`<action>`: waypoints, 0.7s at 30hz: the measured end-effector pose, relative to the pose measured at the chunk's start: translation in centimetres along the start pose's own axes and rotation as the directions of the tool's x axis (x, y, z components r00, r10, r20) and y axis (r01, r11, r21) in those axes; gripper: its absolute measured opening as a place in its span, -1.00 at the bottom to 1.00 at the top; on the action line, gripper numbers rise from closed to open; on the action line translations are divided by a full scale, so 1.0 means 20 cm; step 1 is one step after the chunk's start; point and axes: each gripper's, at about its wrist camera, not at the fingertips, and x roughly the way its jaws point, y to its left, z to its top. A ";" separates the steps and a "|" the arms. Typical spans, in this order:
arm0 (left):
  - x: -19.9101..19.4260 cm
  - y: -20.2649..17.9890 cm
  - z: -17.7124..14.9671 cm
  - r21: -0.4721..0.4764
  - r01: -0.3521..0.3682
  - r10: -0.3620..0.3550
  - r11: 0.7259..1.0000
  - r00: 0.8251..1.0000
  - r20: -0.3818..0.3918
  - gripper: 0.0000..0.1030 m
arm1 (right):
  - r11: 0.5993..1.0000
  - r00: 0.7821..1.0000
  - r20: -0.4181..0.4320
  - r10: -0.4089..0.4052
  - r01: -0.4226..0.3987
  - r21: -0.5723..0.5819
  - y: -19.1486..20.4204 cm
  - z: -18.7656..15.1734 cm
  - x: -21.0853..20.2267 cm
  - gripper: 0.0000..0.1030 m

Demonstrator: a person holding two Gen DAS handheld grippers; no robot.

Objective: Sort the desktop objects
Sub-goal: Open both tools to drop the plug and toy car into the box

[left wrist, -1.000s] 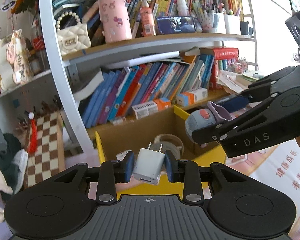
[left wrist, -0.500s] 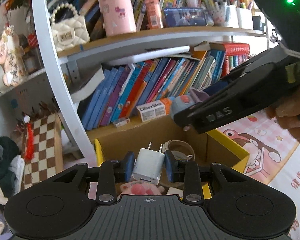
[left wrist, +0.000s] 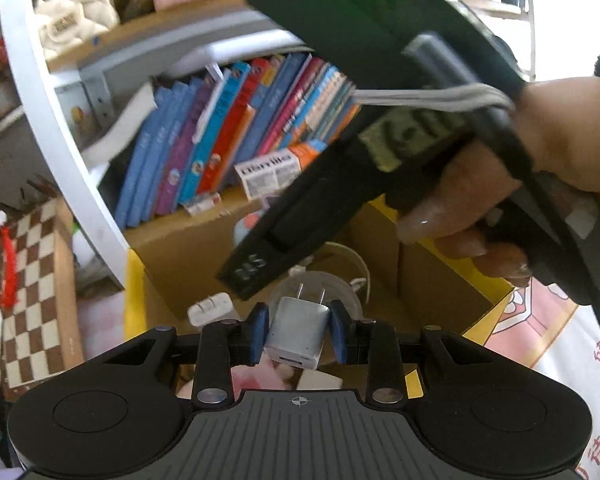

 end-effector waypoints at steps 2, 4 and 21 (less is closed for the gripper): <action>0.04 -0.01 0.00 0.001 0.010 -0.010 1.000 1.000 -0.019 -0.40 | 1.000 1.000 -0.024 0.016 -0.016 0.001 -0.01 0.00 0.04 0.12; 0.07 -0.02 0.00 0.001 0.017 -0.017 1.000 0.999 -0.032 -0.40 | 1.000 0.998 -0.048 0.031 -0.031 -0.001 -0.01 0.00 0.08 0.12; 0.21 0.03 -0.04 -0.124 0.105 -0.118 0.987 0.987 -0.108 -0.37 | 0.996 0.991 -0.103 0.080 -0.083 -0.022 -0.01 0.01 0.23 0.09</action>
